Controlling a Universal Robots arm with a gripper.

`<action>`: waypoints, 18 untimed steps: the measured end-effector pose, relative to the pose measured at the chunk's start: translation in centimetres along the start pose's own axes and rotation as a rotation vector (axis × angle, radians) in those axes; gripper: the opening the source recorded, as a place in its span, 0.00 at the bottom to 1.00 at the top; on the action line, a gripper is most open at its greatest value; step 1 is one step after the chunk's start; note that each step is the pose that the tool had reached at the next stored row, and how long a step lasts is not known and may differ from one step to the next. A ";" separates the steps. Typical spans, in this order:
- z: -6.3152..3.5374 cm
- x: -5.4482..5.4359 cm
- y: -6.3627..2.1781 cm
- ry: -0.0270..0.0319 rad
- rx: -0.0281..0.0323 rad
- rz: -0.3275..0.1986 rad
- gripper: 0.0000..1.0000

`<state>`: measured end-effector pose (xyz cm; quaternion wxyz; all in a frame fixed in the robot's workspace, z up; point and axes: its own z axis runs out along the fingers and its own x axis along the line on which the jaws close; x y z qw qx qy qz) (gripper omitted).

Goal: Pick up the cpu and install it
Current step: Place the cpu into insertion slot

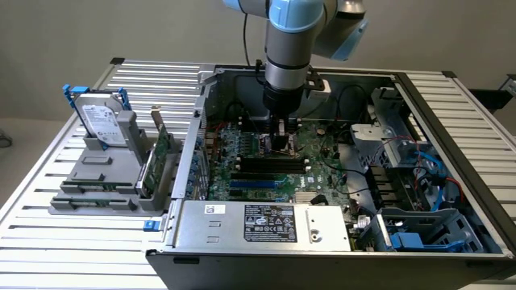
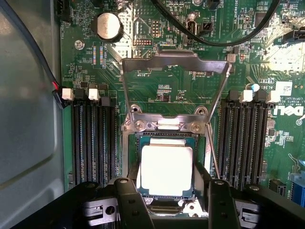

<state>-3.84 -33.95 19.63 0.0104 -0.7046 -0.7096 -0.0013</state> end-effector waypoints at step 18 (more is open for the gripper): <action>0.00 0.1 0.16 -0.0011 0.0000 0.000 0.62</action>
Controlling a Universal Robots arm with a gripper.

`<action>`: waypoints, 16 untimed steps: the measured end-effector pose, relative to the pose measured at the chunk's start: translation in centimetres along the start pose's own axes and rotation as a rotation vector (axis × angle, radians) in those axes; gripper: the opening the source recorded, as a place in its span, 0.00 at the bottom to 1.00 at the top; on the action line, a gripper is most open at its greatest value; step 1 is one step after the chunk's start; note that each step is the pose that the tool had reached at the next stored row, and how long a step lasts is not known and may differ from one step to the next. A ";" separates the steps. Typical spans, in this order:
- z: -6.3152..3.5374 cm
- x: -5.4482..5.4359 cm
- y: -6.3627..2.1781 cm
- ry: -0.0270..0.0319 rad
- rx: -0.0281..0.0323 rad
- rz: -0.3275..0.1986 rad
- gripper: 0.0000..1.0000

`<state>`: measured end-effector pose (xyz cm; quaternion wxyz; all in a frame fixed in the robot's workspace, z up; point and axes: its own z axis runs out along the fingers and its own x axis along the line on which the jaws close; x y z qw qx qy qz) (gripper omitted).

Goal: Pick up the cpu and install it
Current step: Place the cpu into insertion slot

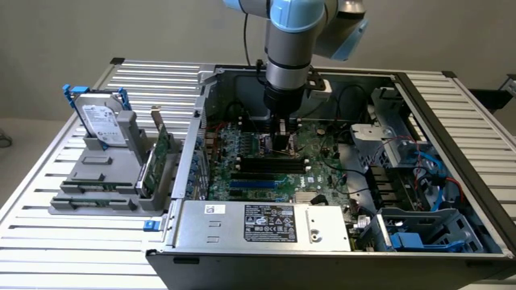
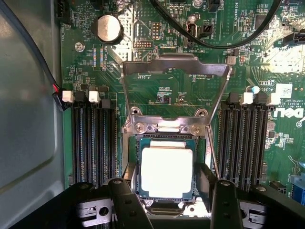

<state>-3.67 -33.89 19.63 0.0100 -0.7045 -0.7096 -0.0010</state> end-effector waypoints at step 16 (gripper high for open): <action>-1.50 0.0 -0.02 0.0000 0.0020 0.000 0.53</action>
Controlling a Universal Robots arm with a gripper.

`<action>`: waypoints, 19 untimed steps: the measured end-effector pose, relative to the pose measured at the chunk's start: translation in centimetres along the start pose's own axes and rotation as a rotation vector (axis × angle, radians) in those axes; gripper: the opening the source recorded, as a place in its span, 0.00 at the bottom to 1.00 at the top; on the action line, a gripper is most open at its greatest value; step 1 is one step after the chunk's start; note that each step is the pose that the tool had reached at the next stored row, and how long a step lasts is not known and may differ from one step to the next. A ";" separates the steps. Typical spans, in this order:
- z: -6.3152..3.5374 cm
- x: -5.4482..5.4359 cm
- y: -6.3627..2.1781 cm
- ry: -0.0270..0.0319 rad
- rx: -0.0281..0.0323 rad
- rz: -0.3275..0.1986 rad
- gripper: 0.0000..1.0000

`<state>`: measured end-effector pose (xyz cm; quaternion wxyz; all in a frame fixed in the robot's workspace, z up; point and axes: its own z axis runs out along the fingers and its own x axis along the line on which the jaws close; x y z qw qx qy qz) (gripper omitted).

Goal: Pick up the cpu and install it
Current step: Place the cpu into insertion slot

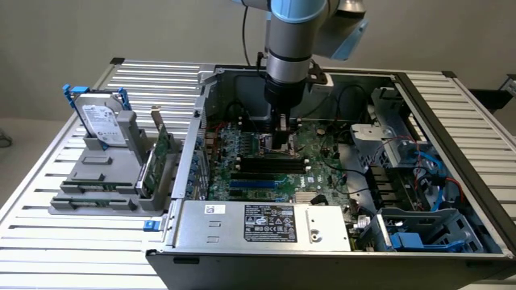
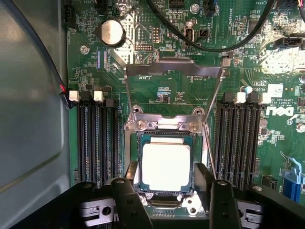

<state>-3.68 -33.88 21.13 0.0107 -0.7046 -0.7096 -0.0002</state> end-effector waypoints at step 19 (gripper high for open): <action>-3.00 -0.5 1.05 0.0018 0.1112 0.007 0.11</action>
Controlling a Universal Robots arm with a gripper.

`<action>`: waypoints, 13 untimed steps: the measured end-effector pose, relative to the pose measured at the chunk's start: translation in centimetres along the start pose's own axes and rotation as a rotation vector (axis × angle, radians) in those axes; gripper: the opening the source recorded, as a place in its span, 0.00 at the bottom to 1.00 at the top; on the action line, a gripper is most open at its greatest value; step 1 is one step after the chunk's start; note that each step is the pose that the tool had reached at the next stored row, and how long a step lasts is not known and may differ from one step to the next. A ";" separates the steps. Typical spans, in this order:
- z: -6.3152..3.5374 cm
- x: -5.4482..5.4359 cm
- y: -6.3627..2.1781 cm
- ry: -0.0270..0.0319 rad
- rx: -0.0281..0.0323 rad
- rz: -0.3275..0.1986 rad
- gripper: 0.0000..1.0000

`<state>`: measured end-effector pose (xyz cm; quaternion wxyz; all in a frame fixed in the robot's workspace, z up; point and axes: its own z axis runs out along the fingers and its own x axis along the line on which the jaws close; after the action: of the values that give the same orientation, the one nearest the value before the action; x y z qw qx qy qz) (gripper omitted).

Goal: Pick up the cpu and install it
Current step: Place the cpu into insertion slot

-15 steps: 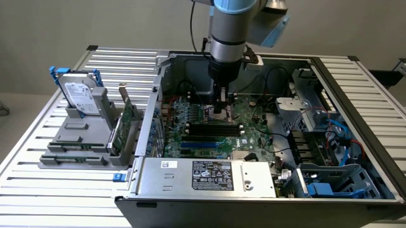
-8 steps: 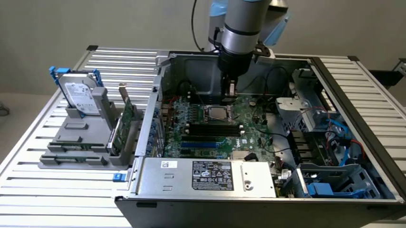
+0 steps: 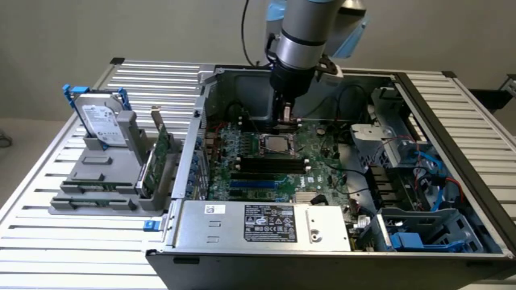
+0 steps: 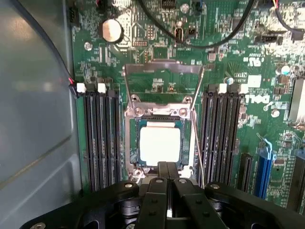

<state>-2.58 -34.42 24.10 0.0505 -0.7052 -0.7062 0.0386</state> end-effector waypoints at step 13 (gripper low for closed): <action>-0.13 0.0 -1.78 0.0072 0.0920 0.001 0.11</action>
<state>-4.33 -34.46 24.46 0.0854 -0.7025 -0.7032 0.0685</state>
